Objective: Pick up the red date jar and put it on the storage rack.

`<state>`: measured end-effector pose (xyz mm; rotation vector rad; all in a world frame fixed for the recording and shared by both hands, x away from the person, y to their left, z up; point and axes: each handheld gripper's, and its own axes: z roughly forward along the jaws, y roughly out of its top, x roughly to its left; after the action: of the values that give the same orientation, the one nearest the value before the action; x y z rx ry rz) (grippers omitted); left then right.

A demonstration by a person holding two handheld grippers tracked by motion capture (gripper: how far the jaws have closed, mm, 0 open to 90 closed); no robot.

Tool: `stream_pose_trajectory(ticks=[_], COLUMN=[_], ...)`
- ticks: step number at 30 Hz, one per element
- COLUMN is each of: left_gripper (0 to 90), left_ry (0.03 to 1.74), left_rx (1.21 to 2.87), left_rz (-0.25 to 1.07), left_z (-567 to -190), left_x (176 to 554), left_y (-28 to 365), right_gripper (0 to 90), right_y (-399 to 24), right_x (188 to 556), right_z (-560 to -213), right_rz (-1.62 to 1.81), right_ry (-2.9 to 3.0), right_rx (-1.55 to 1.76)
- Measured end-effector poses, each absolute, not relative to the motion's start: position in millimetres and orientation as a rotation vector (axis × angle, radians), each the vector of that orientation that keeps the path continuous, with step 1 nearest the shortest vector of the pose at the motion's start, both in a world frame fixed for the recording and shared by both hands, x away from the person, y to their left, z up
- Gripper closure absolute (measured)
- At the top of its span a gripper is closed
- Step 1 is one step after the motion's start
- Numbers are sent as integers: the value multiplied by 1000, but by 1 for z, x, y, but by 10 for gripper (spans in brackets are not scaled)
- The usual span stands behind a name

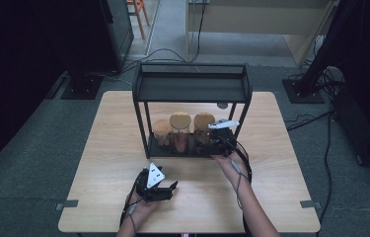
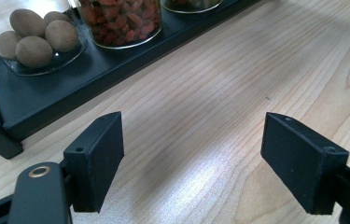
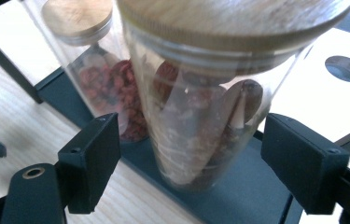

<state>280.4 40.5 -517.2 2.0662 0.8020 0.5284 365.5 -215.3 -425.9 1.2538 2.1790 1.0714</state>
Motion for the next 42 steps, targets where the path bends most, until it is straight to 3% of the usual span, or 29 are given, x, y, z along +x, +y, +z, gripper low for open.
stream_pose_trajectory(ticks=[24,42], left_gripper=[216,216], left_ry=[811,820], left_rx=[2063,2059], left_rz=[524,510], left_z=[-517,-517], left_x=[281,282], left_y=[40,41], right_gripper=[198,199], right_y=[-230,-254], right_x=[319,290], right_z=[-431,-457], right_rz=[1191,1266], right_ry=[2230,2238], right_rx=[1092,1003])
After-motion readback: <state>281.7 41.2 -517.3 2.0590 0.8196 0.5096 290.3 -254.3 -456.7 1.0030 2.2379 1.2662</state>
